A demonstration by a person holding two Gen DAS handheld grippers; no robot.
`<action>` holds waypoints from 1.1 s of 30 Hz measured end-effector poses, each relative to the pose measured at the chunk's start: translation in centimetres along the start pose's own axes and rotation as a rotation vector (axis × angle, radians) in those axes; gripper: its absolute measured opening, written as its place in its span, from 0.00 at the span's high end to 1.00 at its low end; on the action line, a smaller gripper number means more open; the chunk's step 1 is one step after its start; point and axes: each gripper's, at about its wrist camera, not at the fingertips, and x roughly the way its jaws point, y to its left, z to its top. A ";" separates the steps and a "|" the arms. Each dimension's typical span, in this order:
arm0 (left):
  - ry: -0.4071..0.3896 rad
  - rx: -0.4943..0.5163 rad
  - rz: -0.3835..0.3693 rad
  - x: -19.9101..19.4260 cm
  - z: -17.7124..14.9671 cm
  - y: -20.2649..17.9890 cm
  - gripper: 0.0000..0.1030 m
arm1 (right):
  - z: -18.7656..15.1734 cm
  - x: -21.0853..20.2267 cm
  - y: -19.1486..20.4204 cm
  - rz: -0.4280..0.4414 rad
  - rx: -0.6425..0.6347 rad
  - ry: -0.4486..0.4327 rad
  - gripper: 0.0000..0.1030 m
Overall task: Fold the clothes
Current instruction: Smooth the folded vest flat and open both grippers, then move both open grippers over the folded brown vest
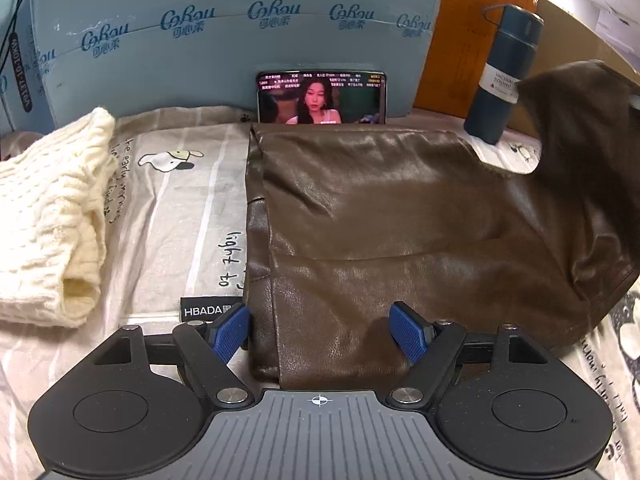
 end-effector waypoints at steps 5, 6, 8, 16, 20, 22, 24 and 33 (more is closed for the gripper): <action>-0.005 -0.012 0.001 -0.1 -0.2 0.1 0.24 | -3.5 3.7 3.2 0.038 -0.139 0.148 0.91; -0.007 -0.016 0.002 -0.1 -0.2 0.1 0.24 | -4.3 4.4 3.6 0.048 -0.154 0.182 0.91; -0.025 -0.036 0.012 -0.7 -0.1 0.3 0.24 | -5.8 5.6 4.1 0.061 -0.182 0.248 0.91; -0.161 -0.130 0.108 -3.9 1.7 1.5 0.24 | -10.6 9.1 5.1 0.036 -0.389 0.429 0.84; -0.216 -0.133 0.113 -4.9 3.1 1.4 0.24 | -12.8 8.6 5.1 0.086 -0.449 0.530 0.35; -0.242 -0.120 0.099 -5.0 3.7 0.7 0.24 | -13.0 8.1 5.4 0.148 -0.455 0.581 0.21; -0.263 -0.100 0.077 -5.1 4.1 -0.1 0.23 | -12.6 7.2 5.7 0.199 -0.468 0.623 0.19; -0.174 0.100 0.046 -1.5 2.9 -5.1 0.19 | -8.6 3.5 3.6 0.090 -0.515 0.556 0.17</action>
